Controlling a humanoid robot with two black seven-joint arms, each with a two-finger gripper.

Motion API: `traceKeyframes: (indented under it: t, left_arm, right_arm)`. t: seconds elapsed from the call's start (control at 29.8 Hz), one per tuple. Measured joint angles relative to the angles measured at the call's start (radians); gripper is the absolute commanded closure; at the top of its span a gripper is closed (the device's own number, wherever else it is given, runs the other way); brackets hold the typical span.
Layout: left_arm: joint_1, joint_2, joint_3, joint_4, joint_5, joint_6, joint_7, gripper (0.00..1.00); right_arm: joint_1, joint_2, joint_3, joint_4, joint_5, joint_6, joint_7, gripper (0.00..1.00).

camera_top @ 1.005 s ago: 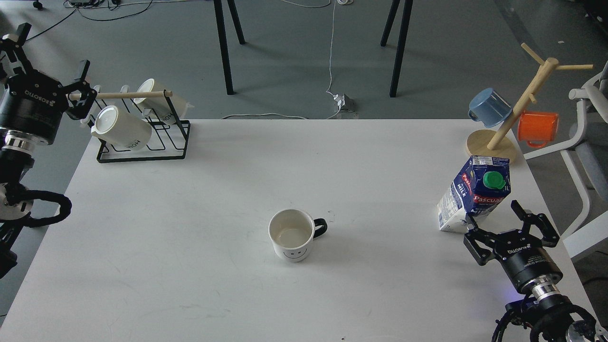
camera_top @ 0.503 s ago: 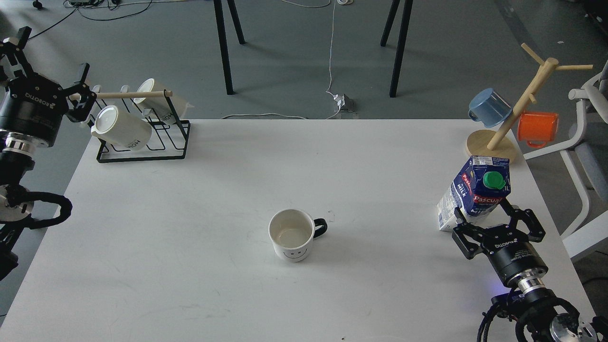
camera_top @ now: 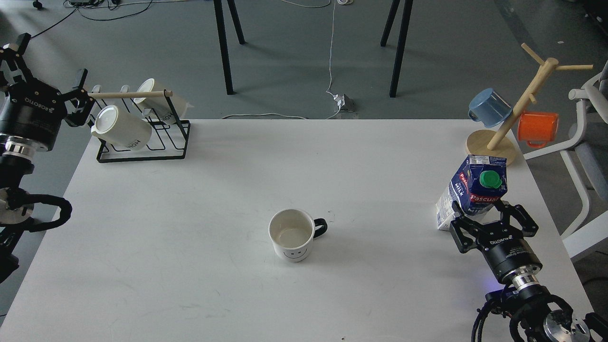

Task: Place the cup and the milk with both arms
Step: 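Grasp the milk carton with the right gripper, then carry the milk carton next to the white mug and set it down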

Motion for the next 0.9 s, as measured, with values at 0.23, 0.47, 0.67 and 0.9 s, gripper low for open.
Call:
traceKeyframes:
  t: [0.23, 0.47, 0.67, 0.9]
  left_arm:
    - [0.0, -0.002, 0.0, 0.0, 0.0, 0.0, 0.0, 0.01]
    - [0.0, -0.001, 0.0, 0.002, -0.001, 0.0, 0.0, 0.01]
    - [0.0, -0.004, 0.001, 0.002, -0.001, 0.0, 0.0, 0.01]
    - [-0.001, -0.011, 0.001, 0.002, 0.0, 0.0, 0.0, 0.01]
  right_arm:
    - [0.0, 0.009, 0.001, 0.004, 0.0, 0.0, 0.001, 0.62]
    - [0.0, 0.014, -0.001, 0.028, 0.0, 0.0, 0.0, 0.63]
    - [0.027, 0.018, -0.099, 0.121, -0.005, 0.0, -0.004, 0.63]
    - [0.078, 0.086, -0.217, 0.14, -0.078, 0.0, -0.004, 0.63]
